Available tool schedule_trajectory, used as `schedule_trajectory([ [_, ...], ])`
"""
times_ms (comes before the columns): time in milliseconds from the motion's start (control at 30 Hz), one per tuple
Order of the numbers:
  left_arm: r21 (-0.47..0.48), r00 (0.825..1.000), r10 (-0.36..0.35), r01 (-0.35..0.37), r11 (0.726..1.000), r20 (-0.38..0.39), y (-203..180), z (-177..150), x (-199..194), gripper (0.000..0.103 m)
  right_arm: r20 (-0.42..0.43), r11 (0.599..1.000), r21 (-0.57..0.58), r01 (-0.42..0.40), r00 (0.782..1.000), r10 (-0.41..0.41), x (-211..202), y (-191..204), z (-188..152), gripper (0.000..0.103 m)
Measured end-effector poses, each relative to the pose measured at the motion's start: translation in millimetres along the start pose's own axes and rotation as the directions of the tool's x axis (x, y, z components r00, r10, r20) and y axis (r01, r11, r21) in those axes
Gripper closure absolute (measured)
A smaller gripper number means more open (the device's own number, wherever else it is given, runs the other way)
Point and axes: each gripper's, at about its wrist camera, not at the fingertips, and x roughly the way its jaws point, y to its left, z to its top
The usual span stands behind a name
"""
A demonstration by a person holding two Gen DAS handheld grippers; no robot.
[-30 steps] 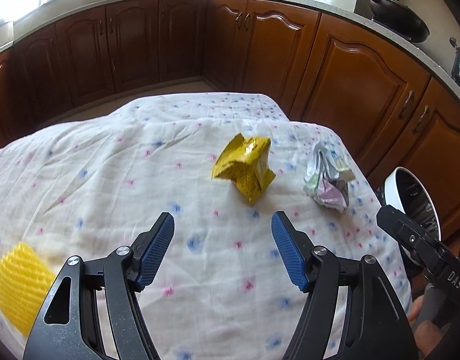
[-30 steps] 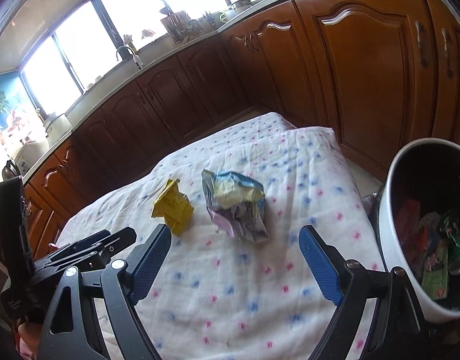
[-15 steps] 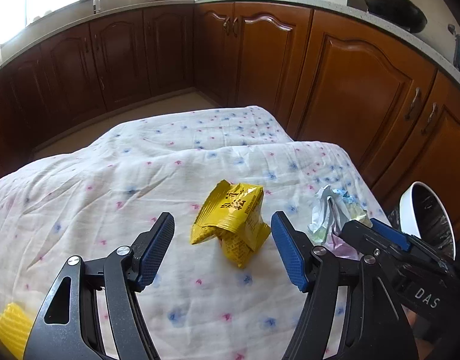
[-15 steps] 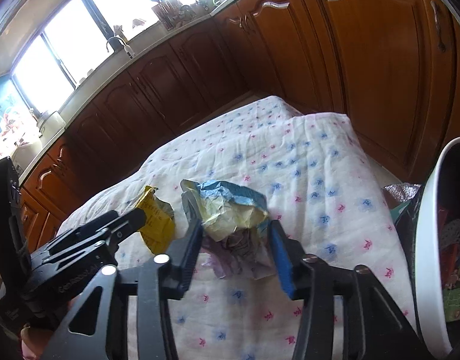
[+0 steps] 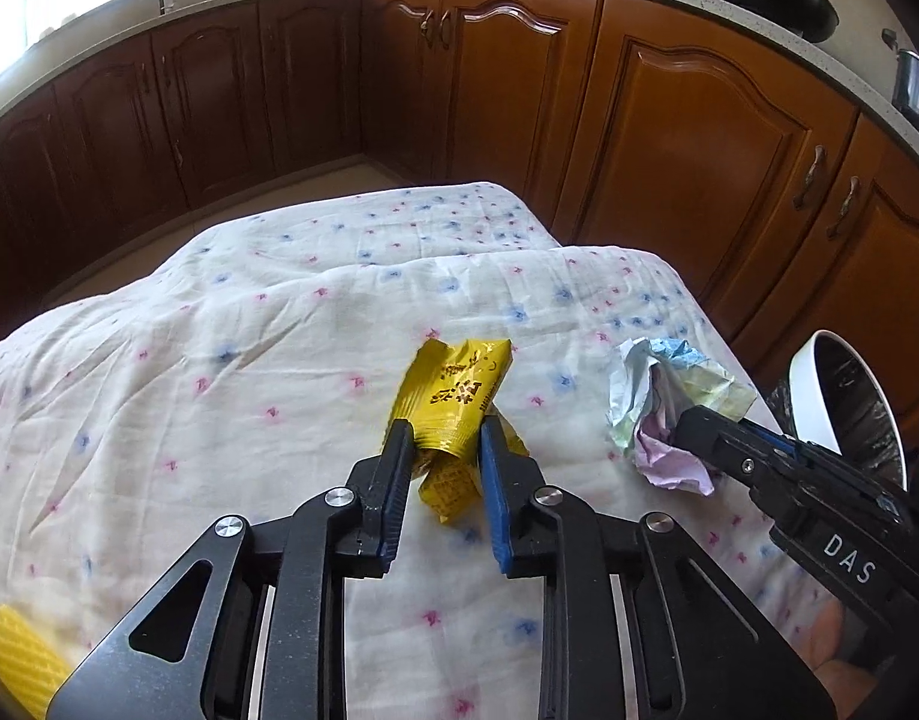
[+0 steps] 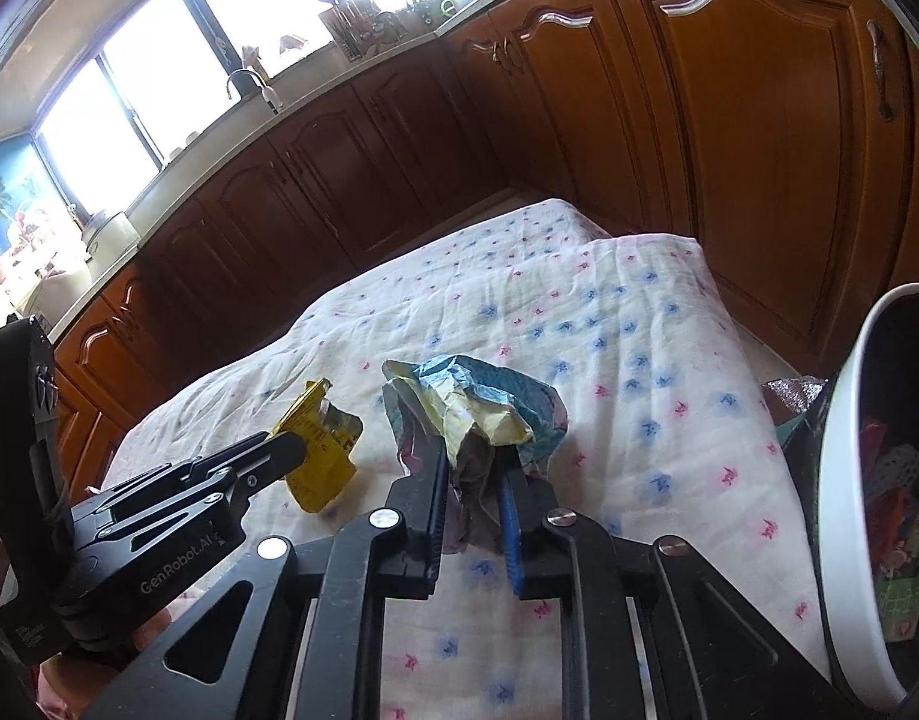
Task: Collect trash
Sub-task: 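Grasp the yellow wrapper with the left tool while the right tool grasps the silver crumpled wrapper, then carry both wrappers over the trash bin and open both tools to drop them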
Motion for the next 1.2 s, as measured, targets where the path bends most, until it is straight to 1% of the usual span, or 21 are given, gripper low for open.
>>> schedule_trajectory([
  [267, -0.005, 0.999, -0.039, 0.040, 0.999, 0.033, -11.9, -15.9, -33.1, 0.085, 0.040, 1.000, -0.003, 0.008, 0.999, -0.008, -39.4, -4.3, -14.7, 0.088],
  [467, 0.010, 0.995, -0.082, 0.082, 0.997, 0.051, -31.4, -26.6, -56.9, 0.085, 0.084, 0.999, 0.004, 0.040, 0.996, -0.040, -75.8, -16.1, -24.3, 0.088],
  [733, 0.066, 0.987, -0.146, 0.142, 0.988, 0.061, -75.0, -35.1, -79.3, 0.085, 0.148, 0.995, 0.034, 0.098, 0.984, -0.102, -125.2, -44.9, -36.1, 0.088],
  [1000, 0.139, 0.978, -0.199, 0.189, 0.972, 0.058, -127.7, -40.4, -93.2, 0.085, 0.174, 0.987, 0.085, 0.138, 0.973, -0.151, -156.3, -80.9, -46.3, 0.088],
  [1200, 0.180, 0.973, -0.225, 0.213, 0.960, 0.048, -159.7, -42.7, -93.8, 0.085, 0.184, 0.980, 0.115, 0.164, 0.966, -0.183, -170.6, -104.3, -48.6, 0.088],
])
